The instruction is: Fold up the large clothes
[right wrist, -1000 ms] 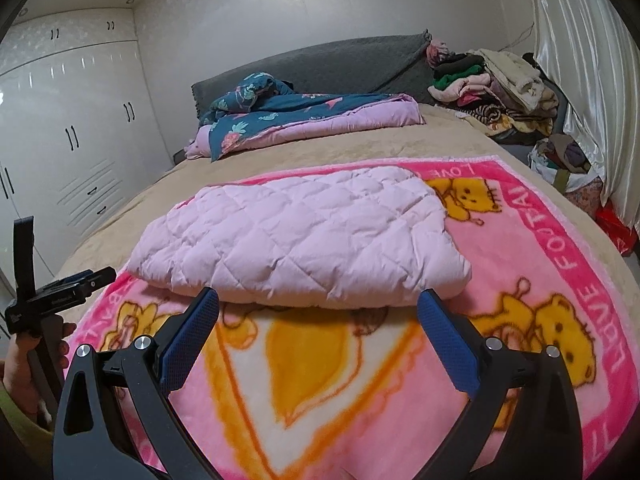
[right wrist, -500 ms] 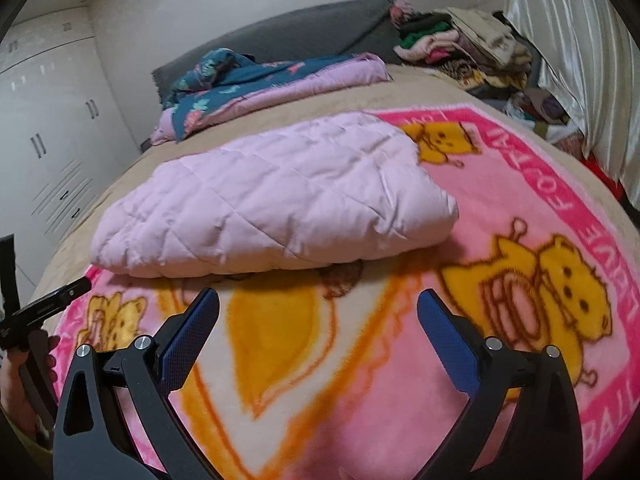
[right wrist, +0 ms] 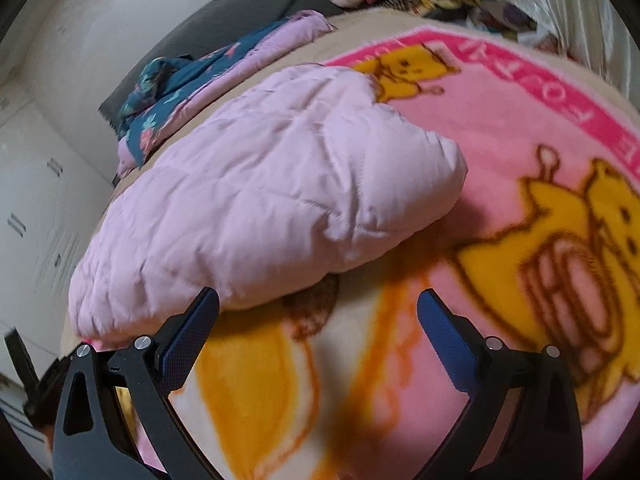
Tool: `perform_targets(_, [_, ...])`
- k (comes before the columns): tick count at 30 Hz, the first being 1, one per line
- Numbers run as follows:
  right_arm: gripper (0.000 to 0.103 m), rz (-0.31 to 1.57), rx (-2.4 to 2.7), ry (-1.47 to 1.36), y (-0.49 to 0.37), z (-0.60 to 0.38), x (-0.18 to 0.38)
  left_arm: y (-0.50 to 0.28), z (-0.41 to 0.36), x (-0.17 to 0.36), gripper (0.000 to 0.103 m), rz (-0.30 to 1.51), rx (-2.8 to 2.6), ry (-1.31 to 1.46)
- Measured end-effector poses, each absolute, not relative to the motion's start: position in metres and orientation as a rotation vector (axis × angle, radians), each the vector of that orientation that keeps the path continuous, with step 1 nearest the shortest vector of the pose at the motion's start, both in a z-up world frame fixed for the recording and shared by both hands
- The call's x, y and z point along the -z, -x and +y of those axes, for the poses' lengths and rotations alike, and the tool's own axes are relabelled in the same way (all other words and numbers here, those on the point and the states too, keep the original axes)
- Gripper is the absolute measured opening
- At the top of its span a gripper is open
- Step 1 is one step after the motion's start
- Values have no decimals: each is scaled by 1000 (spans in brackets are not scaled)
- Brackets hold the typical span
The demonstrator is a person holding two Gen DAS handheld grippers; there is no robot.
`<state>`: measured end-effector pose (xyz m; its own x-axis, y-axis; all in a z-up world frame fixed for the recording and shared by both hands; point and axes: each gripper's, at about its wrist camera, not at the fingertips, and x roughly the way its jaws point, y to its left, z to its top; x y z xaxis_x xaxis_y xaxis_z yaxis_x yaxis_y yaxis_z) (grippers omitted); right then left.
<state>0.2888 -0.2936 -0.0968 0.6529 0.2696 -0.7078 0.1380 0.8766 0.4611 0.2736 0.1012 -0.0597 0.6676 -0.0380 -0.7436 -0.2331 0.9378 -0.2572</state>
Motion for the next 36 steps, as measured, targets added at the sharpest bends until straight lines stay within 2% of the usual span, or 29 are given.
perform_targets(11, [99, 866, -113, -613, -318, -303, 113, -305, 139, 75, 94, 810, -98, 672])
perform_targets(17, [99, 786, -117, -709, -310, -318, 106, -316, 146, 90, 94, 782, -92, 814])
perform_targets(32, [99, 826, -148, -856, -374, -319, 129, -334, 148, 94, 95, 731, -72, 828])
perform_targets(33, [98, 822, -145, -839, -376, -317, 127, -336, 148, 94, 95, 732, -65, 830])
perform_targets(34, [92, 812, -147, -816, -375, -314, 123, -338, 149, 94, 95, 735, -58, 832])
perform_targets(35, [78, 800, -161, -799, -375, -312, 120, -339, 151, 93, 94, 737, -53, 832])
perform_targets(36, [74, 786, -169, -771, -374, -309, 115, -341, 151, 93, 93, 737, -45, 832])
